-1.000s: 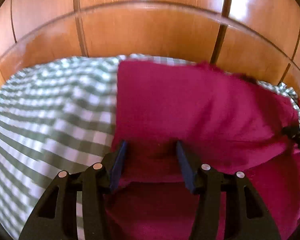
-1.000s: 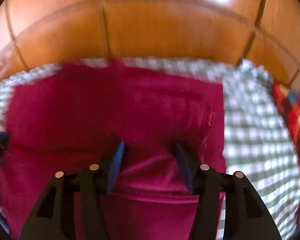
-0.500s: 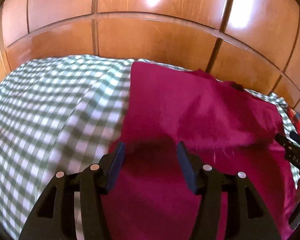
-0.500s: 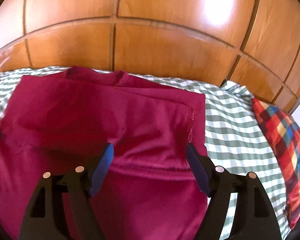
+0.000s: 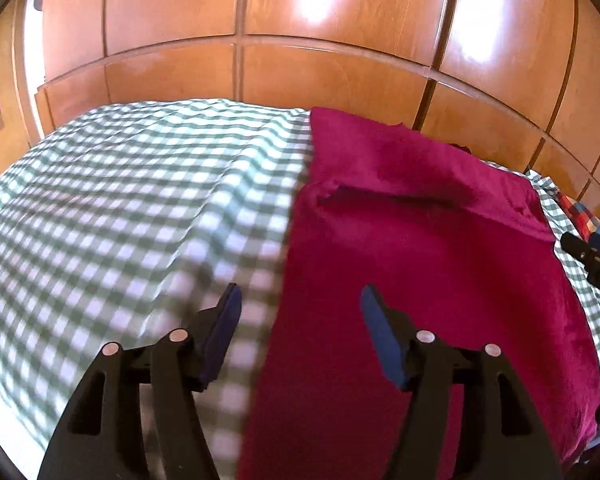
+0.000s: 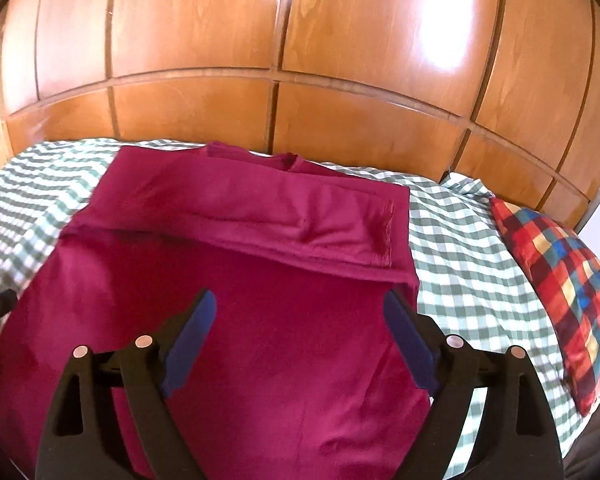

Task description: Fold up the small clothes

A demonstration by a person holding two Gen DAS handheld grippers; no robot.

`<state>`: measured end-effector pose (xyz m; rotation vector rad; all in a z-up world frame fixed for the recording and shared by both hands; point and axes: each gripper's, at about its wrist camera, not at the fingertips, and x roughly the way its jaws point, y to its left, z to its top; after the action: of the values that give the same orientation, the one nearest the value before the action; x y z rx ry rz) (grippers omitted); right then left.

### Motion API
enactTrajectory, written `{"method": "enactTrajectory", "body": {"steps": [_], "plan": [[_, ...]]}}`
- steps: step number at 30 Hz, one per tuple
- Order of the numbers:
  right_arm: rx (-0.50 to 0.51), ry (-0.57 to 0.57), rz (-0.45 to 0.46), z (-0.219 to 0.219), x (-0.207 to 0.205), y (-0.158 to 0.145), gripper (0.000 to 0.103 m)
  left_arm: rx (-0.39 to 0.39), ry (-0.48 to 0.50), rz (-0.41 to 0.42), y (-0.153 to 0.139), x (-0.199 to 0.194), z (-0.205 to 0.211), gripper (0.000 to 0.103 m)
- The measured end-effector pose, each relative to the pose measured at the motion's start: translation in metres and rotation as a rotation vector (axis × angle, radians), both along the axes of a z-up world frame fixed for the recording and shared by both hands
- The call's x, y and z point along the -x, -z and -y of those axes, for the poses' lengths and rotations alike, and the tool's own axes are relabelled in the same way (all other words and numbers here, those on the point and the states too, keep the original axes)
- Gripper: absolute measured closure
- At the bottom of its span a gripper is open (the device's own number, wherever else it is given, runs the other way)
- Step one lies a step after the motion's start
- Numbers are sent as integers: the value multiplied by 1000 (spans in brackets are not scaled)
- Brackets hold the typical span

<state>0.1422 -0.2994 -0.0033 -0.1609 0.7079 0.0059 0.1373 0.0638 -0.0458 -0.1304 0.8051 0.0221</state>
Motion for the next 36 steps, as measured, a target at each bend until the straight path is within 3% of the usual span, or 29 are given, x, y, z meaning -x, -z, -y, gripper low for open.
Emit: {"method": "enactTrajectory", "body": {"steps": [2, 17, 24, 36], "plan": [[-4, 1, 6, -1, 12, -3, 14, 6, 0, -10, 2, 13, -5, 39], [-27, 58, -14, 17, 69, 1, 14, -21, 52, -66, 22, 85, -1, 39], [-102, 99, -36, 43, 91, 3, 13, -27, 60, -76, 31, 103, 3, 40], [-301, 186, -253, 128, 126, 50, 15, -13, 91, -86, 32, 108, 3, 41]]}}
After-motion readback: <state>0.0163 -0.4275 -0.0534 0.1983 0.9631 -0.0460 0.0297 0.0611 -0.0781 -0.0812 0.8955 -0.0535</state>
